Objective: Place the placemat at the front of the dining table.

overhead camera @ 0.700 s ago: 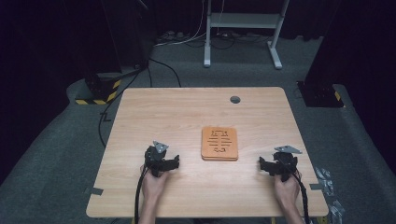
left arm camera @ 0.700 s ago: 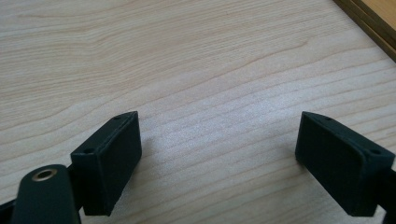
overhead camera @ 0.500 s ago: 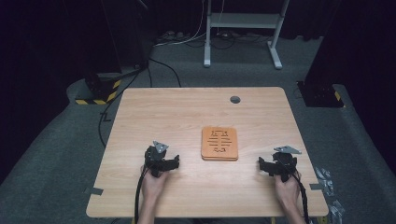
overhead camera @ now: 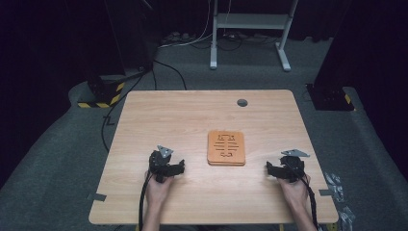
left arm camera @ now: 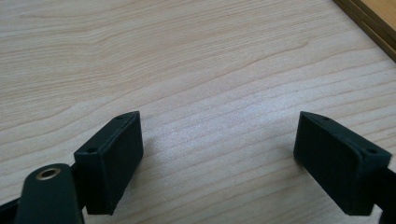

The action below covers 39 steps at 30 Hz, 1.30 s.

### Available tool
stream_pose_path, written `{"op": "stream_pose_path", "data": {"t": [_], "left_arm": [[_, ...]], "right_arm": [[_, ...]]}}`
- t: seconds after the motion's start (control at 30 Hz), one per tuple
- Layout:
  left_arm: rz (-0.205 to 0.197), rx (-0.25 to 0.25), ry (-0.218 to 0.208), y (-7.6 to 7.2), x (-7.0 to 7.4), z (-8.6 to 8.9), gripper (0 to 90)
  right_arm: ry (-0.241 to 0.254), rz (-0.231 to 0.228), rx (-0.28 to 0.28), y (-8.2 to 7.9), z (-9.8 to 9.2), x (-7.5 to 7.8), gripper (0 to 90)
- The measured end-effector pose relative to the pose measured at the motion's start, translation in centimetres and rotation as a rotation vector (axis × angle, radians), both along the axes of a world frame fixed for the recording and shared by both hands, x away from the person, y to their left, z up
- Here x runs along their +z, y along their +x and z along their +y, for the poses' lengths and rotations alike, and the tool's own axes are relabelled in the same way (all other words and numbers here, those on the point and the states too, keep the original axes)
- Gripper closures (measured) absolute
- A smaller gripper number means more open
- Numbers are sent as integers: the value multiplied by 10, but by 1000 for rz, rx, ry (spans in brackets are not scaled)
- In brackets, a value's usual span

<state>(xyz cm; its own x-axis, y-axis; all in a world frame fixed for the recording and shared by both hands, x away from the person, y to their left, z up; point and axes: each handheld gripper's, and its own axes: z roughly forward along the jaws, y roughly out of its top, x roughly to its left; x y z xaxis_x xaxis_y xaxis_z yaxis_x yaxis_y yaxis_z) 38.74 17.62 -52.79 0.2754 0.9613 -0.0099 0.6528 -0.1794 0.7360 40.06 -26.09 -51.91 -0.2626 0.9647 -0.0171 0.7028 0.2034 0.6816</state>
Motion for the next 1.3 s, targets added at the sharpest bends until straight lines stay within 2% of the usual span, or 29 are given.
{"op": "stream_pose_path", "data": {"t": [0.1,0.13,0.2,0.27,0.3,0.43,0.47,0.5,0.63,0.9,0.93,0.97,1.2,1.3], "left_arm": [[1,1,2,0,0,0,158],[0,2,1,0,0,0,158],[1,1,2,0,0,0,158],[0,2,0,0,0,0,158],[2,-1,5,0,0,0,158],[-2,2,4,0,0,1,170],[-2,2,4,0,0,1,170],[-2,2,4,0,0,1,170],[-3,0,5,0,0,1,169],[-2,0,4,0,0,1,169],[-2,0,4,0,0,1,169],[-3,2,2,0,0,1,169],[-3,2,3,0,0,1,169],[-2,2,3,0,0,1,169]], "right_arm": [[-9,-12,-2,2,4,1,184],[-18,-3,18,2,5,2,187],[0,-15,9,4,9,3,187],[-8,-29,23,7,11,4,187],[7,-20,14,8,14,6,187],[15,-43,37,18,22,12,189],[15,-43,37,18,22,12,189],[35,-37,39,22,27,15,191],[45,-39,54,30,37,19,191],[43,-18,76,44,52,19,198],[41,-28,72,46,55,18,200],[54,-26,67,47,58,19,208],[61,-6,53,53,60,13,210],[55,-14,50,56,61,11,214]]}}
